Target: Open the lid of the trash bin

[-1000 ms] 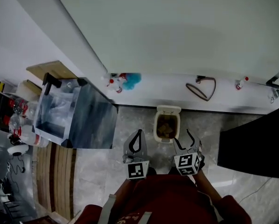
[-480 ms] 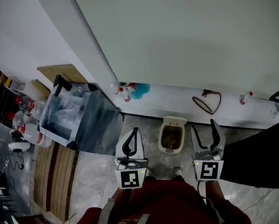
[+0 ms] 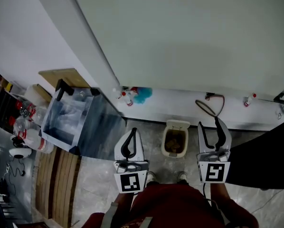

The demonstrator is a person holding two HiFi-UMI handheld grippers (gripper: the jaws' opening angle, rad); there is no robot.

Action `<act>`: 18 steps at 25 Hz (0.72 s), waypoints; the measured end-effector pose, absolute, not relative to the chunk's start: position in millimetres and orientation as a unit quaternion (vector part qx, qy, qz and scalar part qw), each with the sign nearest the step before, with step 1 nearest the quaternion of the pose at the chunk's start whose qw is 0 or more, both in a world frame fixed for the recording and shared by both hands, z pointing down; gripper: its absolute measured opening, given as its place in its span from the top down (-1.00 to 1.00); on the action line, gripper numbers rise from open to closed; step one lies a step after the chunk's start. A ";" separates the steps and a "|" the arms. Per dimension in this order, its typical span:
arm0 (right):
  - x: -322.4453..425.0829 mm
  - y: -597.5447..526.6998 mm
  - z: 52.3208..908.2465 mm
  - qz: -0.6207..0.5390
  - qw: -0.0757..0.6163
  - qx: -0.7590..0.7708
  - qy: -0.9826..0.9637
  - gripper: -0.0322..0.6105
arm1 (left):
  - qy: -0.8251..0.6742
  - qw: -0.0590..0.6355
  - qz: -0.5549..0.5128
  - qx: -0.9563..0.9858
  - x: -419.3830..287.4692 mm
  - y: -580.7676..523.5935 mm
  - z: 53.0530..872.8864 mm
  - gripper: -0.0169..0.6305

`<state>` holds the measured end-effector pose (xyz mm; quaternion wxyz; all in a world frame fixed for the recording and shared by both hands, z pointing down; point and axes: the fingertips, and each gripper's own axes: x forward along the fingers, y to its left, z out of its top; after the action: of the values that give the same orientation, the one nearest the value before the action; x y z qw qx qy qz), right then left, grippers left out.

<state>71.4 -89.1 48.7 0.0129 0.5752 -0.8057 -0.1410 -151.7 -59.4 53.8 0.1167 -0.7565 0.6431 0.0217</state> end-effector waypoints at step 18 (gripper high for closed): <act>68.1 -78.6 57.1 -0.128 0.021 0.552 -0.824 0.90 | 0.642 0.116 0.014 -0.758 -138.6 -50.8 60.5 0.93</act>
<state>68.1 -78.6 57.1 0.0213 0.5520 -0.8237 -0.1279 -138.6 -50.8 60.5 0.1155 -0.7575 0.6423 0.0144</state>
